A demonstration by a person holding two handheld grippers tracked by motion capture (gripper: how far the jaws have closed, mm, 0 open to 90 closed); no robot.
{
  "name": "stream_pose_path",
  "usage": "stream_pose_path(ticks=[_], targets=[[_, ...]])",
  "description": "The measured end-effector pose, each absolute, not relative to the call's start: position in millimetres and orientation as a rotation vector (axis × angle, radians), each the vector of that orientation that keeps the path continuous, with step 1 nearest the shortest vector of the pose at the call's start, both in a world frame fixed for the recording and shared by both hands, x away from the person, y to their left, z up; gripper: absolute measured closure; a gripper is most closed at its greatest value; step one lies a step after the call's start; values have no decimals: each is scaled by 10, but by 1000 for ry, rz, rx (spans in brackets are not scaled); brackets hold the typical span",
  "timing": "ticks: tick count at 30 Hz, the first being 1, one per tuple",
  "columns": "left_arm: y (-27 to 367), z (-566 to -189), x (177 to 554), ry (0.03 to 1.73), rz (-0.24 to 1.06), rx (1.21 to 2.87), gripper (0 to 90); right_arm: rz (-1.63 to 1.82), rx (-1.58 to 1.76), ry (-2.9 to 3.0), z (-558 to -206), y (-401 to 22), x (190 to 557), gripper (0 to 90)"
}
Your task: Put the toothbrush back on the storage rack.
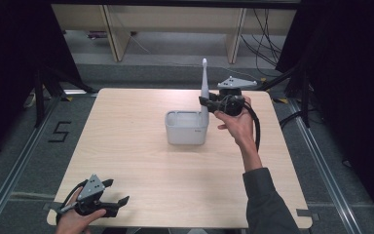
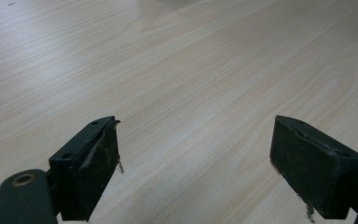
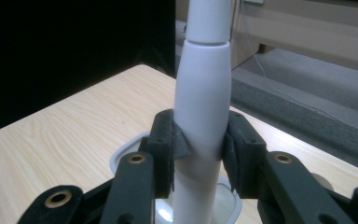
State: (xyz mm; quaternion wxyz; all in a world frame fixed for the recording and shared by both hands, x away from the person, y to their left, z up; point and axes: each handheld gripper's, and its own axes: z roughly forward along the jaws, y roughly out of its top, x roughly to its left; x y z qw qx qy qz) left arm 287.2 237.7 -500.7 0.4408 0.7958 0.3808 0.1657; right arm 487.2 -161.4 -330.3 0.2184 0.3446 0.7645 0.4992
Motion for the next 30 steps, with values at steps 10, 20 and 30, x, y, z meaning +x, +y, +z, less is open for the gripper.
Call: stream_pose_path(ticks=[10, 20, 30], targets=[[2385, -5003, 2875, 943, 415, 1984, 148, 1386, 988, 2093, -3351, -1639, 4970, 666], [2385, -4997, 2870, 947, 420, 1986, 148, 1376, 1030, 2085, -3398, -1573, 5063, 666], [2384, -4996, 2870, 945, 419, 1987, 148, 1359, 1029, 2093, -3485, -1533, 5129, 666]])
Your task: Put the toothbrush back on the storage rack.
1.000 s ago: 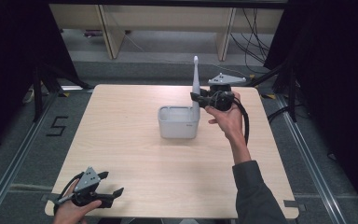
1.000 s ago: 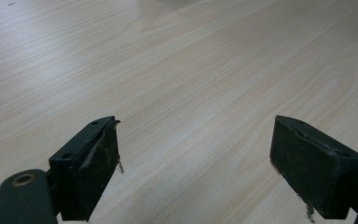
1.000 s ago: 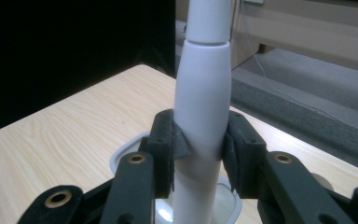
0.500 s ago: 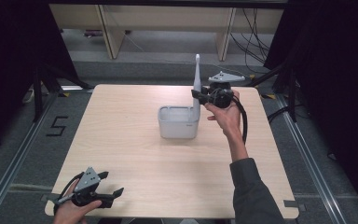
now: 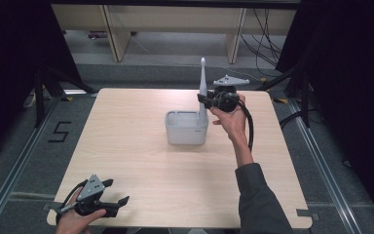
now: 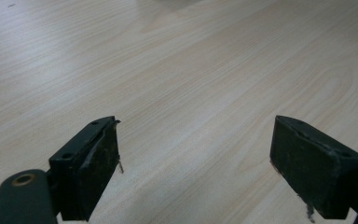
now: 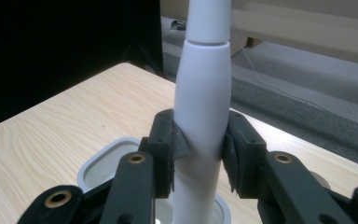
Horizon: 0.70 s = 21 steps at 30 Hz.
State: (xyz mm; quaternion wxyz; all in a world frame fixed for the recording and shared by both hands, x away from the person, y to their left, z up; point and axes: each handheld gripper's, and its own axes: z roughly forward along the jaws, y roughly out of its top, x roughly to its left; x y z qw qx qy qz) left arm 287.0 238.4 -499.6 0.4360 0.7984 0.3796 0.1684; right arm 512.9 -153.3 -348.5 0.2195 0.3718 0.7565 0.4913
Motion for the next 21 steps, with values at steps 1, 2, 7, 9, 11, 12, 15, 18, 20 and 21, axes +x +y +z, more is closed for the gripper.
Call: stream_pose_path(ticks=[1, 2, 7, 9, 11, 12, 15, 18, 20, 21], targets=[[2384, -4996, 2870, 945, 419, 1987, 148, 1359, 1029, 2093, -3485, -1533, 5129, 666], [2377, -4998, 2867, 949, 416, 1982, 148, 1368, 1048, 2094, -3516, -1529, 5148, 666], [2398, -4998, 2878, 937, 424, 2013, 148, 1354, 1050, 2093, -3560, -1522, 5176, 666], [2388, -5000, 2876, 939, 417, 1996, 148, 1344, 1063, 2100, -3571, -1506, 5177, 666], [2395, -4998, 2879, 936, 422, 2009, 148, 1345, 1038, 2105, -3589, -1500, 5198, 666], [2397, -4996, 2878, 937, 423, 2015, 148, 1335, 1059, 2096, -3593, -1495, 5190, 666], [2377, -5003, 2871, 944, 407, 1975, 148, 1330, 1064, 2106, -3615, -1495, 5209, 666], [2378, -5003, 2869, 947, 404, 1978, 148, 1309, 1060, 2118, -3653, -1500, 5231, 666], [2382, -4994, 2866, 948, 414, 1989, 148, 1297, 1081, 2118, -3656, -1497, 5226, 665], [2383, -4996, 2868, 946, 415, 1986, 148, 1298, 1083, 2118, -3669, -1495, 5231, 665]])
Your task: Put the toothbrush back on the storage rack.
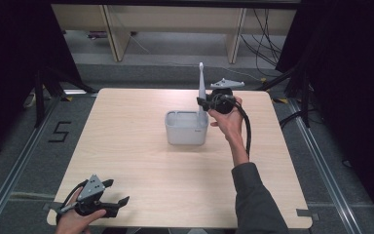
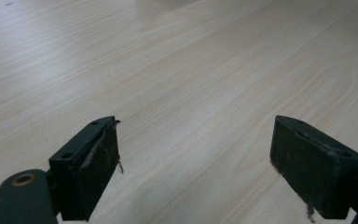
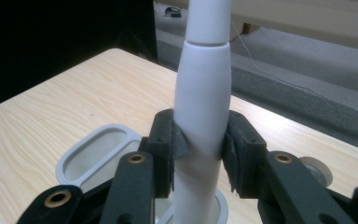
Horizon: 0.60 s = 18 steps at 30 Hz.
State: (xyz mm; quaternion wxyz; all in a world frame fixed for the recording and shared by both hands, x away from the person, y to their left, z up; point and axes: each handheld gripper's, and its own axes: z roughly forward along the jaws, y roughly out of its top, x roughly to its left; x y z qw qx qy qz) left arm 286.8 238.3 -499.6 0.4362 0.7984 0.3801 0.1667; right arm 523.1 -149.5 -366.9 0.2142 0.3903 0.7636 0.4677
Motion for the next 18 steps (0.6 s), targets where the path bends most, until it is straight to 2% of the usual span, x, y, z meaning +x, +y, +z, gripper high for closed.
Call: stream_pose_path(ticks=[18], targets=[[2397, -4998, 2878, 937, 423, 2011, 148, 1269, 1112, 2150, -3929, -1532, 5260, 664]])
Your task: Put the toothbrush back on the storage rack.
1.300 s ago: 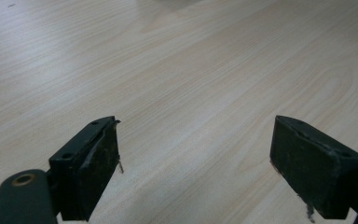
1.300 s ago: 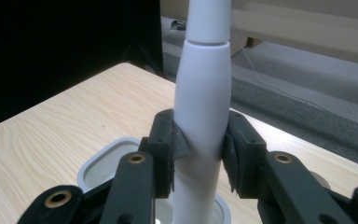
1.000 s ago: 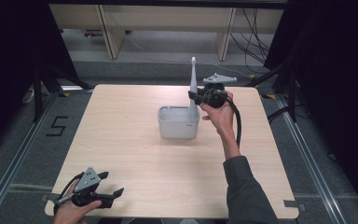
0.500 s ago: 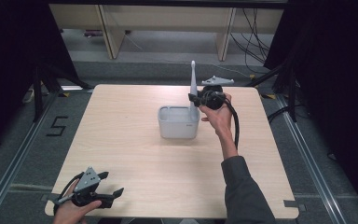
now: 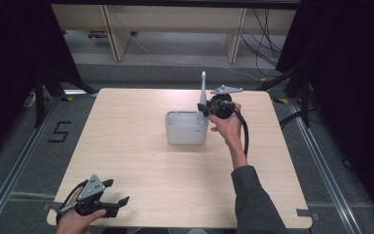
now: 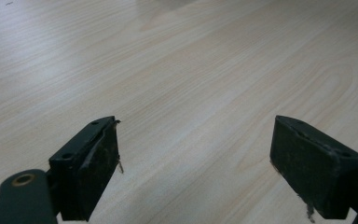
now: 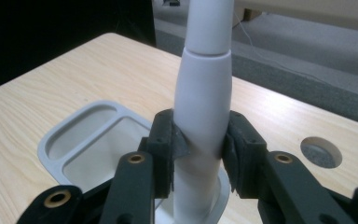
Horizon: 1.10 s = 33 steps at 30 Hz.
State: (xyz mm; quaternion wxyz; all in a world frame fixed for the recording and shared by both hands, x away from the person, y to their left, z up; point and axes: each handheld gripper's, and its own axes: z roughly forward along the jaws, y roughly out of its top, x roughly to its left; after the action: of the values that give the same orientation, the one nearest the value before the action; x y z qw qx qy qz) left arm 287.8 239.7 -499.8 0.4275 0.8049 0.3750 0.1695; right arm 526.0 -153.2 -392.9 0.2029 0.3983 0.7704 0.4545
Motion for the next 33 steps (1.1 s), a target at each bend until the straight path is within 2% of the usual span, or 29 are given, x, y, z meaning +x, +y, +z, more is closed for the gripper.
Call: stream_pose_path(ticks=[2, 11, 33], targets=[[2377, -5005, 2872, 945, 407, 1973, 148, 1259, 1114, 2154, -3964, -1530, 5265, 664], [2397, -4998, 2879, 937, 425, 2012, 148, 1221, 1138, 2177, -4042, -1545, 5262, 664], [2381, -5005, 2872, 940, 410, 1989, 148, 1173, 1119, 2208, -4170, -1513, 5276, 664]])
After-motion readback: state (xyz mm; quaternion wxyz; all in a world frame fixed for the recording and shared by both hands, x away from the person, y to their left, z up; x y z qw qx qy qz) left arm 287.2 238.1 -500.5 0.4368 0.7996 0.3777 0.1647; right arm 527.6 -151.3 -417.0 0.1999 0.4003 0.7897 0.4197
